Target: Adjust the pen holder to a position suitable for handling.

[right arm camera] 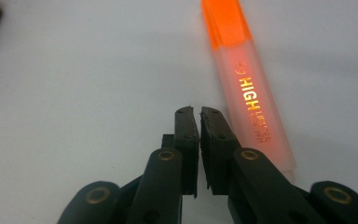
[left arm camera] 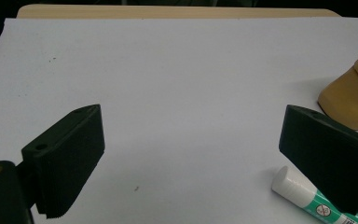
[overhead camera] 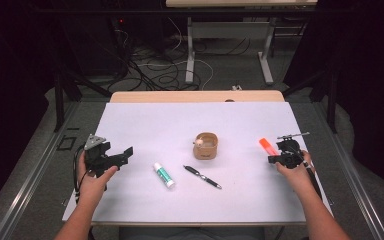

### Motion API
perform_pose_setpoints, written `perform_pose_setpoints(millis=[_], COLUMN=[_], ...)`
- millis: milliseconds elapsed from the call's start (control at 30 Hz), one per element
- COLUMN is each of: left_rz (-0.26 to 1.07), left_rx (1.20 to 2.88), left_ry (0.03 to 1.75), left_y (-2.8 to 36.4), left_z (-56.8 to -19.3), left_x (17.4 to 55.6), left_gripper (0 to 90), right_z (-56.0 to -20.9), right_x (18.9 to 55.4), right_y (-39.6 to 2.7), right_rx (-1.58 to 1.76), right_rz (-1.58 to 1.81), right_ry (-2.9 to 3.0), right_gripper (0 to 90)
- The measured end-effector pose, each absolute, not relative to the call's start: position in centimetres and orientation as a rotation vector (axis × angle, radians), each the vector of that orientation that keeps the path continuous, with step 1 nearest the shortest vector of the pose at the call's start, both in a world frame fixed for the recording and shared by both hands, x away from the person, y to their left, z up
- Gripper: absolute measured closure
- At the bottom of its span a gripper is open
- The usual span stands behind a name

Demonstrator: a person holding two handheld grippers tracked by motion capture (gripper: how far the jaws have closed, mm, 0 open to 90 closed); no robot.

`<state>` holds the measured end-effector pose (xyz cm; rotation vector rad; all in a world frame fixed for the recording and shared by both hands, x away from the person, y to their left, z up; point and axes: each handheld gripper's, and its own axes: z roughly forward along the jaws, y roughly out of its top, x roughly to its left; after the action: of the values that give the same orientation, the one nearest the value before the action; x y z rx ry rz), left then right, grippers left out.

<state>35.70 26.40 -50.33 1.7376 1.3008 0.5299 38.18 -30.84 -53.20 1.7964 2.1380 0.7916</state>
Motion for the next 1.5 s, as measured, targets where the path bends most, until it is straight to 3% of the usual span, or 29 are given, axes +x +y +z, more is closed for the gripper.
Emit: perform_pose_setpoints(millis=[567,967,1300,1500], left_rz=[0.52,0.526,0.522,0.522], left_rx=[1.735,1.724,1.732,1.736], left_ry=[1.308,1.31,1.311,1.311], left_y=[26.4,26.5,26.4,26.4], left_z=[-50.4,-50.5,-50.4,-50.4], left_x=[35.7,35.7,35.7,35.7], left_gripper=[6.7,6.8,6.8,6.7], right_z=[-52.2,-50.6,-50.6,-50.8], right_x=[39.3,41.2,42.1,42.4], right_y=[-29.8,-28.9,-30.0,-30.6], right_rx=[1.647,1.57,1.492,1.468], right_rz=[0.833,0.709,0.562,0.551], right_ry=[2.184,2.264,2.319,2.342], right_gripper=[56.8,48.5,47.9,40.0])
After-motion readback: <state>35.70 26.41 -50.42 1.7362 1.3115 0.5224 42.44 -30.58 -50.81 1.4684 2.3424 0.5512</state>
